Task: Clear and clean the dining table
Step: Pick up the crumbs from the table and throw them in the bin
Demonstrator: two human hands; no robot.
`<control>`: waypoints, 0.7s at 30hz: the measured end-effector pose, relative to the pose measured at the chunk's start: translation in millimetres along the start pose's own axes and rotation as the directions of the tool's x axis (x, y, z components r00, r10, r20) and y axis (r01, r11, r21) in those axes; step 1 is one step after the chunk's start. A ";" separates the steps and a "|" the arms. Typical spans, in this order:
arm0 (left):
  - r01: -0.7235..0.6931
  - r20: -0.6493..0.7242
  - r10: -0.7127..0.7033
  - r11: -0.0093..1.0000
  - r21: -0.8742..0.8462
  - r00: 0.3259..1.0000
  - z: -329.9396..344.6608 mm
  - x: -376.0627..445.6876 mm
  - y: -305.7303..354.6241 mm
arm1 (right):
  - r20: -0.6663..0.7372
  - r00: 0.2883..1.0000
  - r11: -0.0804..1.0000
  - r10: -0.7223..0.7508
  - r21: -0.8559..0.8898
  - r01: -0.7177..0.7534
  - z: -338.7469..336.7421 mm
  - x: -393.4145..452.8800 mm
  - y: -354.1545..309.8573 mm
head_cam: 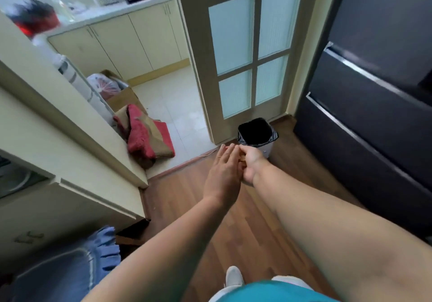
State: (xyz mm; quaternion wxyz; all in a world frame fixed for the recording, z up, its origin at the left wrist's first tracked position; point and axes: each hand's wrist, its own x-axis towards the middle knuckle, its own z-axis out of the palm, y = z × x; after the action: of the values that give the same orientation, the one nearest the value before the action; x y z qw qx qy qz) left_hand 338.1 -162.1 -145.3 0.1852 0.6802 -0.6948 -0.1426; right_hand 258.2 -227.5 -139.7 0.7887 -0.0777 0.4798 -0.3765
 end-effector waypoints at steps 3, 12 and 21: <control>-0.078 0.046 0.078 0.997 0.006 0.996 6.9 5.7 -2.7 | -0.085 0.996 0.997 -0.029 0.073 0.035 -8.5 8.8 -0.3; -0.180 0.126 0.187 0.982 -0.061 0.974 35.5 51.3 25.4 | -0.238 0.966 0.988 -0.098 0.091 0.122 -48.9 31.8 -41.2; -0.097 0.098 0.109 0.988 -0.117 0.989 58.7 149.1 52.7 | -0.253 0.964 0.995 -0.082 0.040 0.096 -59.9 92.6 -128.6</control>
State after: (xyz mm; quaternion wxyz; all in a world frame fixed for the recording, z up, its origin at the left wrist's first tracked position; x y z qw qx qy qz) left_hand 263.7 -312.2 -164.4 0.1934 0.6235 -0.7287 -0.2068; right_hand 166.3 -365.7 -173.8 0.7056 -0.0303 0.5618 -0.4308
